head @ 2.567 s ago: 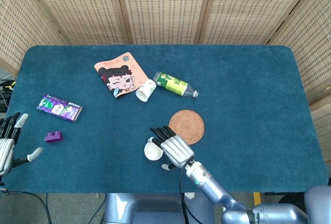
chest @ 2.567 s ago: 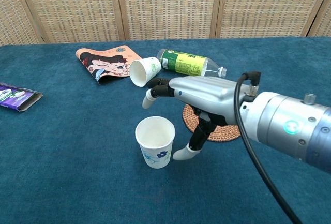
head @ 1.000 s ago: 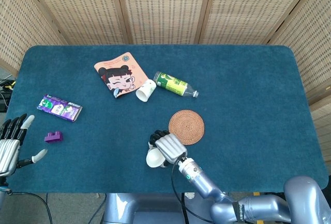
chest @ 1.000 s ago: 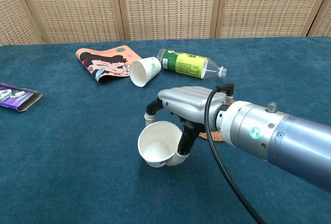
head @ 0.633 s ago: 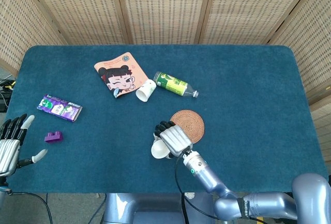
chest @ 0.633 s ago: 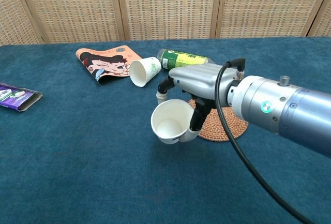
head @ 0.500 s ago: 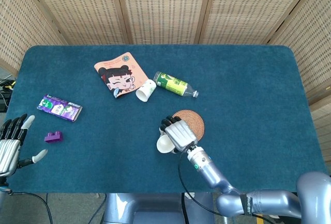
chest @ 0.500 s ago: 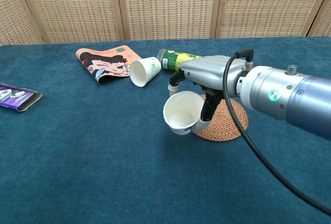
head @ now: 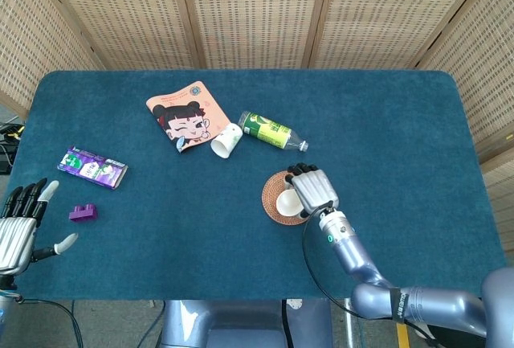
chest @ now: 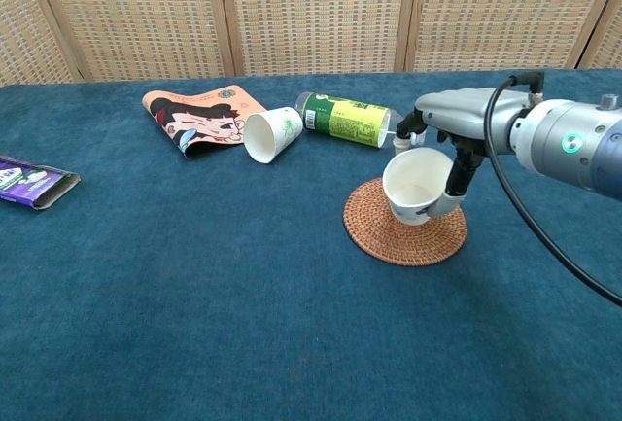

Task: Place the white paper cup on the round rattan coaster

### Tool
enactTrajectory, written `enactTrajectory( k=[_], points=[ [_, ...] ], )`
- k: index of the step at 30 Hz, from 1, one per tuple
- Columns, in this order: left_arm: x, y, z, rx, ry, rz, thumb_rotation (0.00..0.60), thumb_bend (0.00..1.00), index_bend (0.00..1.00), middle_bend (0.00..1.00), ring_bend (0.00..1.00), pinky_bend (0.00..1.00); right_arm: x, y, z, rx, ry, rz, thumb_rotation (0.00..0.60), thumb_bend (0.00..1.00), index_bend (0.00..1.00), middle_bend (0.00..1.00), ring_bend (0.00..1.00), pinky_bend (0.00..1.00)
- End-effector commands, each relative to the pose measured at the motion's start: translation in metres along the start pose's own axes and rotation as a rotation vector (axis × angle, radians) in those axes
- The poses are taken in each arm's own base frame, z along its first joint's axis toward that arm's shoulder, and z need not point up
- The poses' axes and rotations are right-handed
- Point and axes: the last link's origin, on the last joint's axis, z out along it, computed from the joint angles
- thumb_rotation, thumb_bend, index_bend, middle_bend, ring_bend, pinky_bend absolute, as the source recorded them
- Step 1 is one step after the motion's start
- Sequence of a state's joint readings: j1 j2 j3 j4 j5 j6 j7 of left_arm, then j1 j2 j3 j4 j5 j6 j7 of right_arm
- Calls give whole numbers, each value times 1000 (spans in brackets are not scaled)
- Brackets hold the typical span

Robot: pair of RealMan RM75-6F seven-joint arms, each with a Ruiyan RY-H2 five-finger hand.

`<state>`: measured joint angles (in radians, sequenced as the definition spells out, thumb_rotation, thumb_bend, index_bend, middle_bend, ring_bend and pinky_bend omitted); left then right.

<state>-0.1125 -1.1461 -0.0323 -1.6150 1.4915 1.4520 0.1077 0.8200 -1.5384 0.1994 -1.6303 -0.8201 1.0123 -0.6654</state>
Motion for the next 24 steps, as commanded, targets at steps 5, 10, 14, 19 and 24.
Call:
enactTrajectory(
  k=[5, 10, 14, 19, 24],
  points=[
    [-2, 1, 0, 1, -4, 8, 0, 58, 0, 0, 0, 0, -8, 15, 5, -33, -15, 7, 600, 34, 392, 187, 156, 235],
    [-3, 2, 0, -2, -7, 11, 0, 59, 0, 0, 0, 0, -9, 18, 6, -35, -6, 14, 600, 33, 331, 123, 97, 236],
    [-3, 3, 1, -6, -9, 12, 0, 60, 0, 0, 0, 0, -8, 17, 6, -28, 7, 20, 600, 35, 256, 66, 55, 235],
    [-3, 4, 0, -7, -7, 11, 0, 59, 0, 0, 0, 0, -8, 11, 6, -14, 30, 19, 600, 33, 138, 0, 0, 208],
    [-3, 3, 1, -5, -8, 9, 0, 60, 0, 0, 0, 0, -3, 13, 3, -26, 51, -6, 600, 33, 74, 0, 0, 161]
  ],
)
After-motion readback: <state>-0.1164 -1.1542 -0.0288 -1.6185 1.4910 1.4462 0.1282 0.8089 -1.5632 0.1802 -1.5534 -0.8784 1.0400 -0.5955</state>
